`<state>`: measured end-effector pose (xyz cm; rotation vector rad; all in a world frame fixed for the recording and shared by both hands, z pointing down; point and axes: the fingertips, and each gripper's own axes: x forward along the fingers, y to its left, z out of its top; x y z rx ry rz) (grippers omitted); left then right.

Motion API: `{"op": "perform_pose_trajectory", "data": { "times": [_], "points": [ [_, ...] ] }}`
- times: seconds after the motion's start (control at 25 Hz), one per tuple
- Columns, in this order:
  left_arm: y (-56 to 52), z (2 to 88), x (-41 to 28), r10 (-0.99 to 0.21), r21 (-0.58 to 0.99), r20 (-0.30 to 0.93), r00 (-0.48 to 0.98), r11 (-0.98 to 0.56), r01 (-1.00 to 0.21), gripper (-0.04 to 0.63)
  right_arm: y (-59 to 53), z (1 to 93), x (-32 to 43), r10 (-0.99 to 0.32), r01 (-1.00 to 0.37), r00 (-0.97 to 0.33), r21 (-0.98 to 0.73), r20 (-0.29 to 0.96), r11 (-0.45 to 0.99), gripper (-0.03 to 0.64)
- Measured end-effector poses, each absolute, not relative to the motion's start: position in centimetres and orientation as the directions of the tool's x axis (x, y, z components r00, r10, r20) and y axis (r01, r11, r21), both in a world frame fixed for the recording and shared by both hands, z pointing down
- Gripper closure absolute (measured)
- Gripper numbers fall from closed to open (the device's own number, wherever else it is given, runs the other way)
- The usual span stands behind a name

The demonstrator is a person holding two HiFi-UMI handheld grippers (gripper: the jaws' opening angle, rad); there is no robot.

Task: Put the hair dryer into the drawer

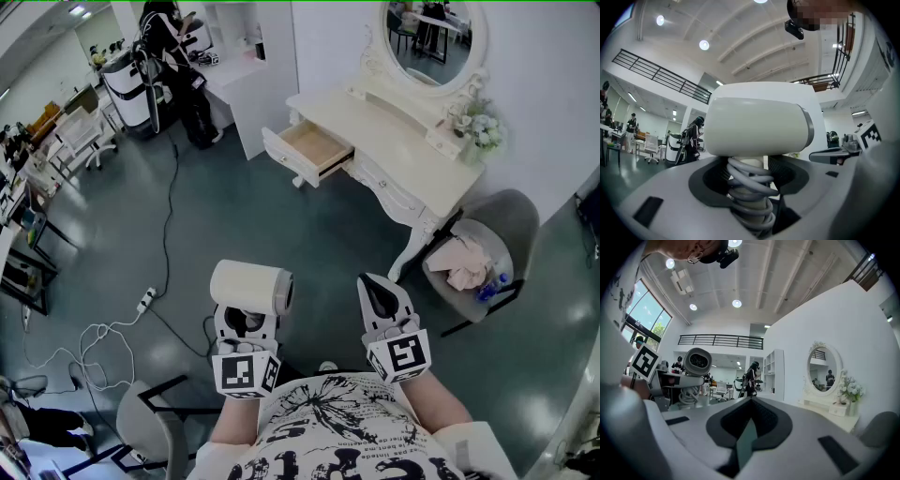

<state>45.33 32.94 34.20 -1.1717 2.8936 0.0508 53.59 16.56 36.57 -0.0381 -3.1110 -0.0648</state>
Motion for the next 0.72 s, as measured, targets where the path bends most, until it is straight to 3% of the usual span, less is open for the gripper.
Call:
{"op": "perform_pose_trajectory", "data": {
  "times": [0.72],
  "points": [
    [32.3, 36.1, 38.7, -0.716, 0.059, 0.017, -0.697, 0.697, -0.715, 0.341, 15.9, 38.8, 48.1, -0.028, -0.029, -0.997, -0.009, 0.077, 1.000, 0.600]
  ]
}}
